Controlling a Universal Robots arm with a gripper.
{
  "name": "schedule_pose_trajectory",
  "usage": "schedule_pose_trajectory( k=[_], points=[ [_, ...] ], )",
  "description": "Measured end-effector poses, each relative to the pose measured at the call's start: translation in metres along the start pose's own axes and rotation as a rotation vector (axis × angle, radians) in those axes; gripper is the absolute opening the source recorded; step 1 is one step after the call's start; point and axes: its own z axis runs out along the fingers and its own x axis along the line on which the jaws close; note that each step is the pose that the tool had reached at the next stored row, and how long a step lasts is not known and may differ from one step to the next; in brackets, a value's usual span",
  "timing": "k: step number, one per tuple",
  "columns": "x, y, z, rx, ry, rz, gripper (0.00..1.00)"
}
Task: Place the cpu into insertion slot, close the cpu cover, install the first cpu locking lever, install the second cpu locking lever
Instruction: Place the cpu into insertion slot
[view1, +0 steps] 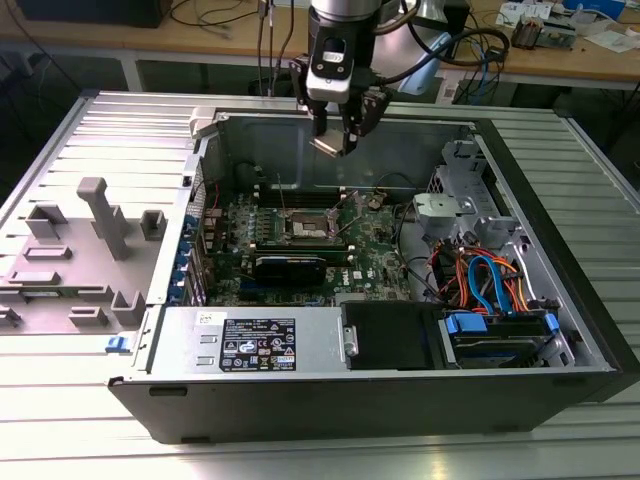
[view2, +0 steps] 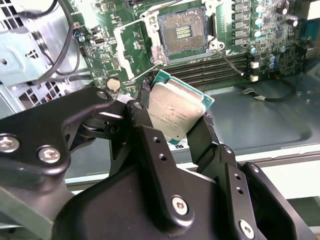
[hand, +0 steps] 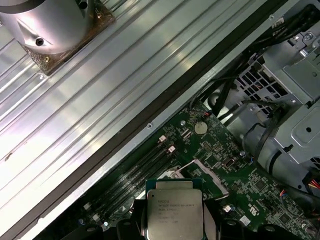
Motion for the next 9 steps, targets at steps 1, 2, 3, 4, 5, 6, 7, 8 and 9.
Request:
schedule_pose_trajectory(
  k=[1, 2, 3, 4, 5, 6, 7, 8, 9],
  points=[
    [0.0, 0.0, 0.0003, -0.0002, -0.0011, 0.015, 0.54],
    [0.0, -0.0001, 0.0006, -0.0003, -0.0027, 0.035, 0.54],
    [0.0, -0.0001, 0.001, -0.0007, -0.0039, 0.051, 0.54],
    [0.0, -0.0001, 0.0017, -0.001, -0.006, 0.078, 0.54],
    [-0.0001, -0.0002, 0.003, -0.0016, -0.009, 0.119, 0.54],
    [-0.0001, -0.0003, 0.0037, -0.0017, -0.0104, 0.139, 0.54],
    [-0.0001, -0.0003, 0.0044, -0.002, -0.0117, 0.156, 0.54],
    [-0.0001, -0.0004, 0.0052, -0.0023, -0.0132, 0.176, 0.54],
    [-0.0001, -0.0005, 0.0058, -0.0025, -0.0141, 0.189, 0.54]
  ],
)
